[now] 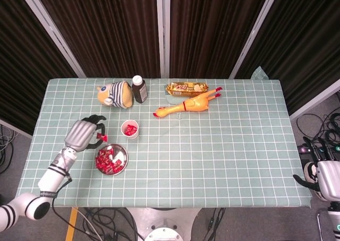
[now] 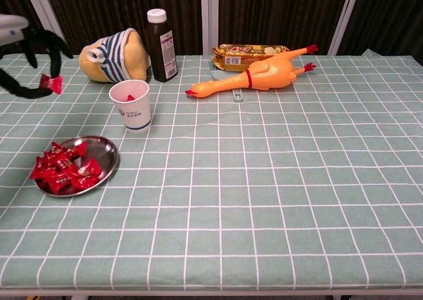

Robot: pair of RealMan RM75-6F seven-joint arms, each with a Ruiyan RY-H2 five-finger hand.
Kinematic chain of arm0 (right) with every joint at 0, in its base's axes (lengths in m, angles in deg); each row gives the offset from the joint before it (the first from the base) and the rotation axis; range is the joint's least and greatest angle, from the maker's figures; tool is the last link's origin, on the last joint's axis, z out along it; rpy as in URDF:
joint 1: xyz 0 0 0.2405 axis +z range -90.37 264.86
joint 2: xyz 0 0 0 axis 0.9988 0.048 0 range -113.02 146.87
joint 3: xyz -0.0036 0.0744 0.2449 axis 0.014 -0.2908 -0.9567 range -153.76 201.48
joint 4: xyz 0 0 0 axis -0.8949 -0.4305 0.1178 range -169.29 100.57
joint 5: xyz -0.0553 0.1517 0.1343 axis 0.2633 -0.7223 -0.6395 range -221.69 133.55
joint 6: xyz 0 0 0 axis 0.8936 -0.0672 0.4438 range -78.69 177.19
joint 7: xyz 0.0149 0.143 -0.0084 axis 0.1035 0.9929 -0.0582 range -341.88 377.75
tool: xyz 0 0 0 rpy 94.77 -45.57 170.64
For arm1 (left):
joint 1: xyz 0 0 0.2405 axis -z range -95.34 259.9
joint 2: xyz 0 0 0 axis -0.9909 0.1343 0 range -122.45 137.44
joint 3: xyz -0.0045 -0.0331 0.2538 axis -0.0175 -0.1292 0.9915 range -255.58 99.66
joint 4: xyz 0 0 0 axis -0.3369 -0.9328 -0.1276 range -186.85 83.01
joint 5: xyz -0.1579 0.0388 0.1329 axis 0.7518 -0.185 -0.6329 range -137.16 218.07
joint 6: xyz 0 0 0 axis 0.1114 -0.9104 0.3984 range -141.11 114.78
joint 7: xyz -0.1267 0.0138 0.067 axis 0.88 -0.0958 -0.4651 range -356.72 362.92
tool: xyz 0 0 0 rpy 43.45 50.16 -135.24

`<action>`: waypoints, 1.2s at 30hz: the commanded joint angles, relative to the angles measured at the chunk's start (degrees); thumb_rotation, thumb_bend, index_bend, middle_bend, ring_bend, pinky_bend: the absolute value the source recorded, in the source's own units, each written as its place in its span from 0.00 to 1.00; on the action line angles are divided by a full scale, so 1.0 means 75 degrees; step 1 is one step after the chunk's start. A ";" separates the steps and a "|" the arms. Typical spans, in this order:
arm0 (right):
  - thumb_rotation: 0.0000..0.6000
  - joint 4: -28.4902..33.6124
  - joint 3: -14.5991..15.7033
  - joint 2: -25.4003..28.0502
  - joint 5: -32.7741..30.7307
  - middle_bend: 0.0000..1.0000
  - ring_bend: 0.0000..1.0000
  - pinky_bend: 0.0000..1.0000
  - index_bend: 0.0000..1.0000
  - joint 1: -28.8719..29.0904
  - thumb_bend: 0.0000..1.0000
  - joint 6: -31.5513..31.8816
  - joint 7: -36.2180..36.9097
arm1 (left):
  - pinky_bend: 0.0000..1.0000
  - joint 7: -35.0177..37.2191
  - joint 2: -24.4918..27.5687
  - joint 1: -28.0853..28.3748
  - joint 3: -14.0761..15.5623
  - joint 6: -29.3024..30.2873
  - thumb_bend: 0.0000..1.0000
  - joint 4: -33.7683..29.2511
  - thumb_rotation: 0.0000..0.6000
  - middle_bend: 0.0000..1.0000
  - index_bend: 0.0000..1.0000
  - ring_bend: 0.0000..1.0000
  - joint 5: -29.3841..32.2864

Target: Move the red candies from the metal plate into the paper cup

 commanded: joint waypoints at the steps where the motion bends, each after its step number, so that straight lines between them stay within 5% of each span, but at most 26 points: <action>1: 1.00 -0.0013 -0.0002 -0.0010 -0.0019 0.23 0.05 0.22 0.07 0.0003 0.02 -0.0012 0.0006 | 0.38 -0.0011 -0.0110 0.0610 -0.0316 -0.0597 0.37 -0.0064 1.00 0.34 0.64 0.24 0.0074; 22: 1.00 -0.0169 -0.0064 -0.0004 -0.0194 0.23 0.05 0.22 0.07 0.0059 0.02 -0.0149 0.0158 | 0.38 -0.1448 -0.1410 0.2177 -0.0523 -0.2009 0.37 0.1363 1.00 0.34 0.57 0.24 0.1857; 28: 1.00 -0.0199 -0.0072 -0.0024 -0.0215 0.23 0.05 0.22 0.07 0.0087 0.02 -0.0197 0.0179 | 0.36 -0.1510 -0.1225 0.2181 -0.0428 -0.1964 0.37 0.1032 1.00 0.31 0.39 0.22 0.2047; 36: 1.00 -0.0147 -0.0078 -0.0023 -0.0147 0.23 0.05 0.23 0.07 0.0119 0.02 -0.0178 0.0131 | 0.36 -0.1061 -0.0455 0.1594 -0.0320 -0.0880 0.36 -0.0054 1.00 0.30 0.35 0.22 0.1466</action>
